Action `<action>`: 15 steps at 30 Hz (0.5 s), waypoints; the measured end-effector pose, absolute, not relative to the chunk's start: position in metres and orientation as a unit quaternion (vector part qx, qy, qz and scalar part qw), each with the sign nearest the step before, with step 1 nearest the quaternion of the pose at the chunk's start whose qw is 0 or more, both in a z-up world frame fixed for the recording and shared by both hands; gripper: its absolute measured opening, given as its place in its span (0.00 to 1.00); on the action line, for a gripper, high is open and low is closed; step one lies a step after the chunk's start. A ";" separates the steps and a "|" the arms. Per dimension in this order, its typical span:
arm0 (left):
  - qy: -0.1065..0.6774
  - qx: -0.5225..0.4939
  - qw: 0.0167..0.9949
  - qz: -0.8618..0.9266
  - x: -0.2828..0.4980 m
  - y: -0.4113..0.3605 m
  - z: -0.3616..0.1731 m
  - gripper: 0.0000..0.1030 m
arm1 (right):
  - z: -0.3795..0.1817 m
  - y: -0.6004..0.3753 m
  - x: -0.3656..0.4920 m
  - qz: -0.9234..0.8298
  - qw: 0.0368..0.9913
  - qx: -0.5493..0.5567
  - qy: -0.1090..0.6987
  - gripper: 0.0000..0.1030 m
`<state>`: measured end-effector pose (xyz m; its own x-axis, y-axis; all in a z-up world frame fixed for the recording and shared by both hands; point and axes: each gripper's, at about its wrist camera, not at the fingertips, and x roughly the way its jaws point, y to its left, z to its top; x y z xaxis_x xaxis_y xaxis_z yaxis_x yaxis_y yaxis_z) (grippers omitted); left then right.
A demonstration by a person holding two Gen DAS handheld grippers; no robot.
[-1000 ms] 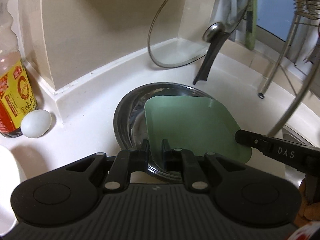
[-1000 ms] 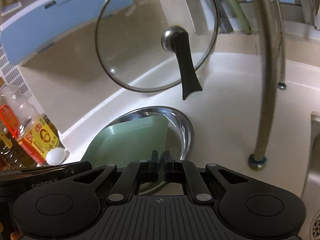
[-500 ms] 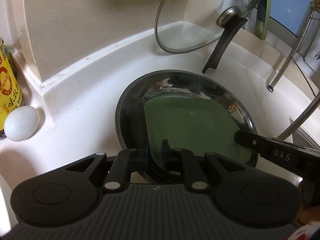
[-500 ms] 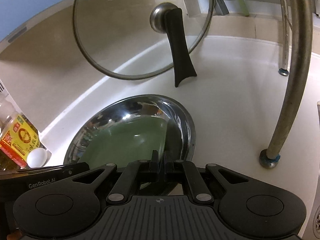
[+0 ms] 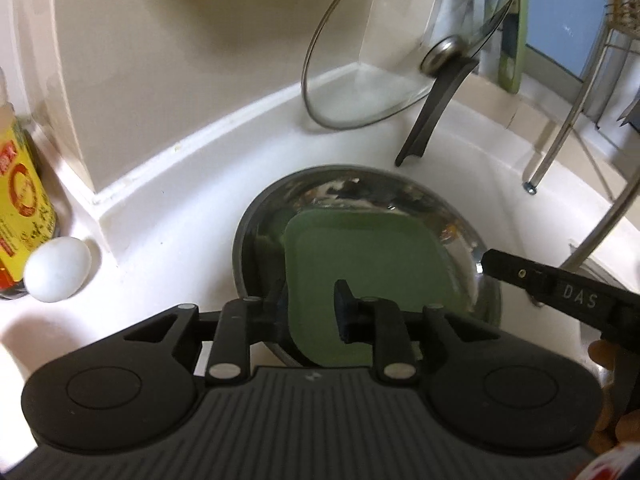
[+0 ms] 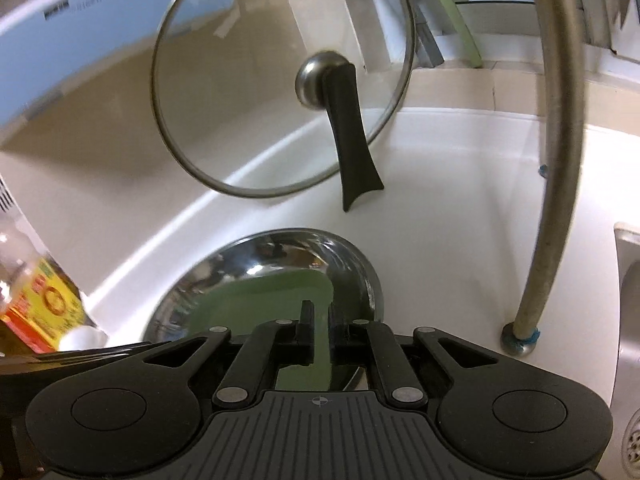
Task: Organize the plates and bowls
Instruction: 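Open the left gripper and pull it back from the pan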
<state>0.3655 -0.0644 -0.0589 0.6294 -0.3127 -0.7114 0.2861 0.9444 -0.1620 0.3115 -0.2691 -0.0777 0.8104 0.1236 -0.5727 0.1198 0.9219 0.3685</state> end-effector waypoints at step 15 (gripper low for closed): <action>0.398 -0.049 0.905 -0.140 0.255 -0.045 -0.026 0.31 | -0.049 -0.287 0.231 0.068 0.927 0.197 0.312 0.66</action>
<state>0.2553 -0.0446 -0.0258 0.6440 -0.2921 -0.7070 0.2140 0.9561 -0.2002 0.2311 -0.2870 -0.0489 0.7964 0.2493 -0.5510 -0.0036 0.9130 0.4079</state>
